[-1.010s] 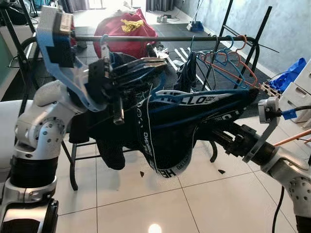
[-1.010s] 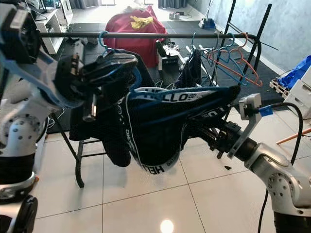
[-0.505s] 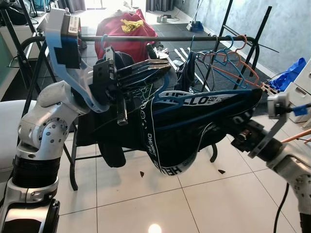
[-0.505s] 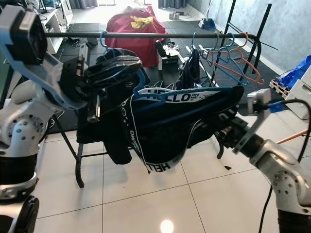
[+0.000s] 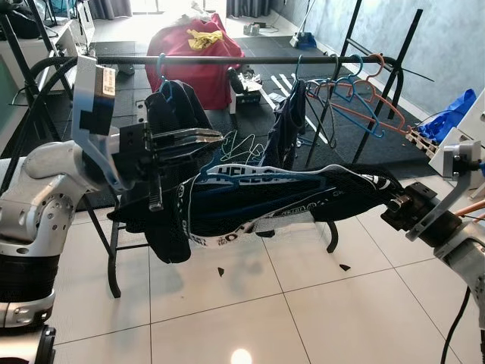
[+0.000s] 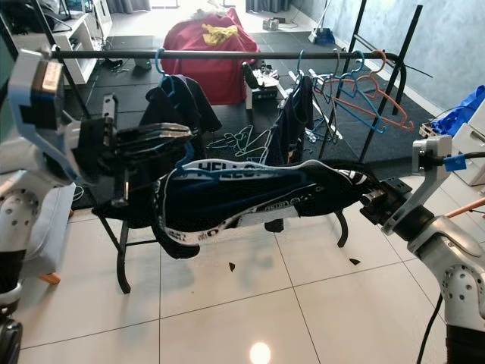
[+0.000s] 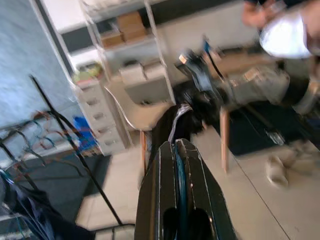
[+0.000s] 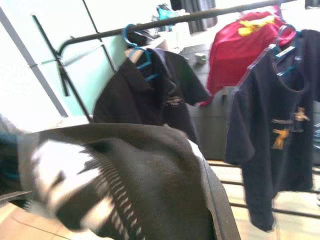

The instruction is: Hang hanger

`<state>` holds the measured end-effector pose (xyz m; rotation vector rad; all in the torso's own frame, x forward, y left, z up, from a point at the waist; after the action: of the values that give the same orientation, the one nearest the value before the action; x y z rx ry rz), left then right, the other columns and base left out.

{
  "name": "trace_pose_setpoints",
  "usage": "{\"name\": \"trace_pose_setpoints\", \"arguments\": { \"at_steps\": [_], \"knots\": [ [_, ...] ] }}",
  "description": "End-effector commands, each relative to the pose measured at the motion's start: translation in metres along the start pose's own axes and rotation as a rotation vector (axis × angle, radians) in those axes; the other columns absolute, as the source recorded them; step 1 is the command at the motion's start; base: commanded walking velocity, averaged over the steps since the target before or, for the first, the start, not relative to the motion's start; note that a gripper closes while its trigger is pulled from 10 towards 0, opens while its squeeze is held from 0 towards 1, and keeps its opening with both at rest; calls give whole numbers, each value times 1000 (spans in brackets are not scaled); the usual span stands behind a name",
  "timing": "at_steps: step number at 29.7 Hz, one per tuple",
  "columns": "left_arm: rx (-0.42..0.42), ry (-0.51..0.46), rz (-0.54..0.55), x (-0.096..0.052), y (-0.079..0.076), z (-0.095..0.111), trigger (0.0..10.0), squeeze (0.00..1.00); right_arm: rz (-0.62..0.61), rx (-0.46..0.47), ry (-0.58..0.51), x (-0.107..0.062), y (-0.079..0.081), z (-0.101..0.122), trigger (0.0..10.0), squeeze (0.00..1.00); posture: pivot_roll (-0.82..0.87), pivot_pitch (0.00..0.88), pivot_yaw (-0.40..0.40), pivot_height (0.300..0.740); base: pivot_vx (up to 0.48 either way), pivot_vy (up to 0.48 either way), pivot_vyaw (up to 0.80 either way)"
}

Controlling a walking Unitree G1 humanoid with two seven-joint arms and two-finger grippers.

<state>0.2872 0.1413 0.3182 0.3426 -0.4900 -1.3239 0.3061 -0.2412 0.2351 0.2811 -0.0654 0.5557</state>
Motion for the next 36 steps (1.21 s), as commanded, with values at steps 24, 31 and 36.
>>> {"name": "trace_pose_setpoints", "arguments": {
  "at_steps": [24, 31, 36],
  "knots": [
    [74, 59, -53, 24, -11, -19, 10000, 0, -78, -11, -27, -2, -12, 2, 0, 0, -66, 98, -36, 740, 0, 0, 0],
    [-48, -51, -178, -2, -20, 5, 10000, 0, -197, -12, -29, -9, -32, 3, 0, 0, -64, 96, -33, 740, 0, 0, 0],
    [-63, 61, -301, -12, -40, -9, 10000, 0, -266, -13, -44, -12, -42, 5, 0, 0, -63, 91, -33, 740, 0, 0, 0]
  ]
}}
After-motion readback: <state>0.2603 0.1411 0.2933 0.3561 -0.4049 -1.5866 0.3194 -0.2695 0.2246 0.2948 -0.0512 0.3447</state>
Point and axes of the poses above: a point about 5 cm out from each wrist's last joint towards the gripper, its own x axis pointing out of the wrist towards the gripper, its own z axis along the axis of the wrist's last joint, y = z × x, the point moved 3 cm from there along x, pointing out of the wrist towards the gripper, and after that the axes turned 3 degrees about x, right-handed, at the moved point
